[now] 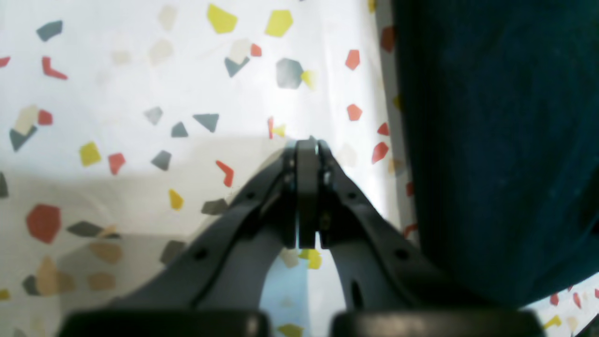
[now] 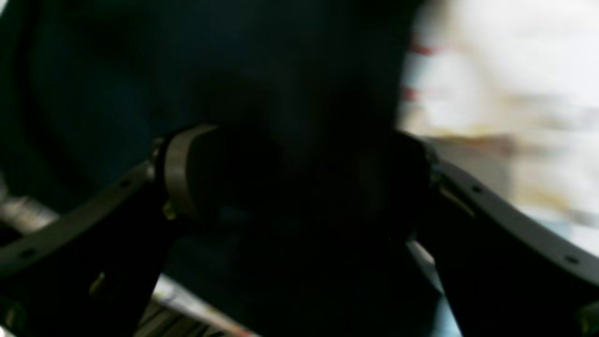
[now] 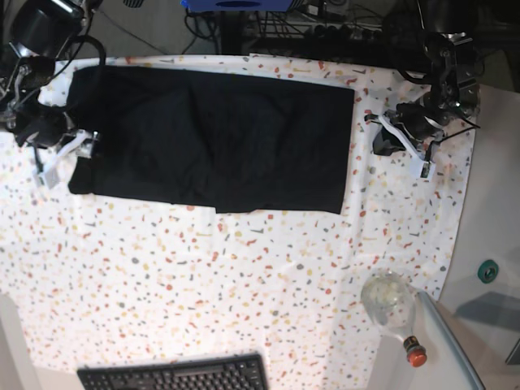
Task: Layout the t-shirt on the table in an organized manner, then fold the t-shirt properly
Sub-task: 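Grasp the stack's ends with both grippers and fold it in half again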
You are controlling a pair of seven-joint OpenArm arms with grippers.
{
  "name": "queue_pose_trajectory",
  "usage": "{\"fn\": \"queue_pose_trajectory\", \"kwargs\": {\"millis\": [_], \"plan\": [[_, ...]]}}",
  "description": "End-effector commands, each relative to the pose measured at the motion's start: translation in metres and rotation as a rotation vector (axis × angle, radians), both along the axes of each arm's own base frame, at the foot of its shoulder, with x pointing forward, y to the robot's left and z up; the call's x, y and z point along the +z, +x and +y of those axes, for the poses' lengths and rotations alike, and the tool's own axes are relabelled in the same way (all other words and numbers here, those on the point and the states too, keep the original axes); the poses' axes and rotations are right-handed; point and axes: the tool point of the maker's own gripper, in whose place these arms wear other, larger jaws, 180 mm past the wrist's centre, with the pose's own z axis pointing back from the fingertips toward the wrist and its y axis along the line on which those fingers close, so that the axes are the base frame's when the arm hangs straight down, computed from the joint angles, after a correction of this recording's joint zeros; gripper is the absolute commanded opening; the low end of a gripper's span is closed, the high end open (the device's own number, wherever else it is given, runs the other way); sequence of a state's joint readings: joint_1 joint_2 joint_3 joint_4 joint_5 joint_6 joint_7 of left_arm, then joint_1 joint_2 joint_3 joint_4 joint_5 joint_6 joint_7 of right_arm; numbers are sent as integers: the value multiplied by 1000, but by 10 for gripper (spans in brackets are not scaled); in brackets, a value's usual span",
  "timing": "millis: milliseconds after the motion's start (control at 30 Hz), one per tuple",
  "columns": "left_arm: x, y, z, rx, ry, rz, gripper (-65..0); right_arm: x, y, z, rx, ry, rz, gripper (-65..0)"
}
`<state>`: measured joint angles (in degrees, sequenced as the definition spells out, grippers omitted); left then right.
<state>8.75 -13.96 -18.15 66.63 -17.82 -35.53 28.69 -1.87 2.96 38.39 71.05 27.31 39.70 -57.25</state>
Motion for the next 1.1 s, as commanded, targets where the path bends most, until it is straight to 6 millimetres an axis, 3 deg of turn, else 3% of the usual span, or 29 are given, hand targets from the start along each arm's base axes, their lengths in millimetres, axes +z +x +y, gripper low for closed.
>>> {"fn": "queue_pose_trajectory", "kwargs": {"millis": [0, 100, 233, 300, 433, 567, 733, 867, 1000, 1067], "plan": [[-10, -11, -5, -29, 30, 66, -650, 8, 7, -2, 23, -10, -28, -182], [-16, -12, -18, -43, 36, 83, -650, 10, 13, 11, 54, 5, -52, -182], [-18, -11, -38, -70, 10, 68, -650, 7, 17, 10, 39, 15, -64, -218], [-20, -13, -48, -84, -6, 60, -650, 4, 19, -1, 31, 7, -57, -330], [-27, -20, -72, -132, -7, 80, -650, 0, 27, -19, 21, 0, -37, -650], [-32, -21, -113, -181, -23, 93, -650, 15, 42, -37, 37, -48, -58, -650], [-23, -7, -161, -239, -84, 63, -650, 55, 61, -42, 117, -156, -129, -650], [-11, 6, -207, -331, -124, 26, -650, 81, 67, -11, 259, -244, -171, -650], [-5, 13, -231, -371, -147, 11, -650, 95, 68, 35, 262, -212, -194, -650], [-5, 18, -233, -369, -149, 10, -650, 100, 67, 59, 275, -184, -204, -650]]}}
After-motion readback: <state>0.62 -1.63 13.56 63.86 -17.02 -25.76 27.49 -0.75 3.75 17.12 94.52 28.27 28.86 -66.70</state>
